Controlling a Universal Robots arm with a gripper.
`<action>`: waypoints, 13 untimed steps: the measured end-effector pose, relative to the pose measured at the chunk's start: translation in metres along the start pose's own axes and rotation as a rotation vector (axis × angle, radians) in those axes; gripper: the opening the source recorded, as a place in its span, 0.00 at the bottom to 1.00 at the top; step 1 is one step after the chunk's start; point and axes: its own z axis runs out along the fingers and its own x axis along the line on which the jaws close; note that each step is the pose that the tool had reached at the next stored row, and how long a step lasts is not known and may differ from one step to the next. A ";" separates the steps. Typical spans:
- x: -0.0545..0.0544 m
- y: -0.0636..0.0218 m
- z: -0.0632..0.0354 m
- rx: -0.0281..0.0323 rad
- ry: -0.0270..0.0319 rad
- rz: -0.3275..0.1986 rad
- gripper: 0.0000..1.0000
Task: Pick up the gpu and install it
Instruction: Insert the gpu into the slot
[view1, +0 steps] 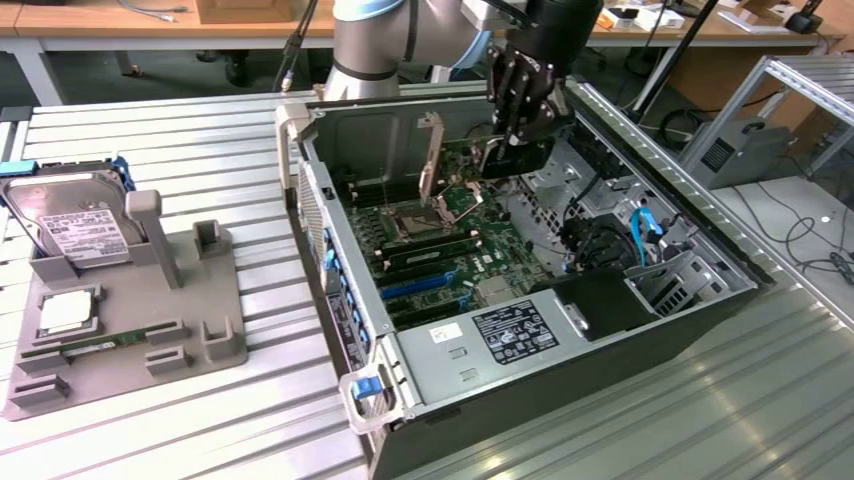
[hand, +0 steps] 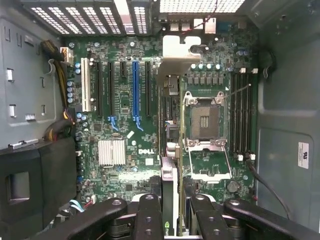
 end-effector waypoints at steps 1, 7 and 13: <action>0.000 0.0000 0.0000 -0.0001 -0.0001 -0.011 0.27; 0.000 0.0000 0.0000 -0.0006 -0.0001 -0.067 0.27; 0.000 0.0000 0.0000 -0.0009 -0.0001 -0.102 0.27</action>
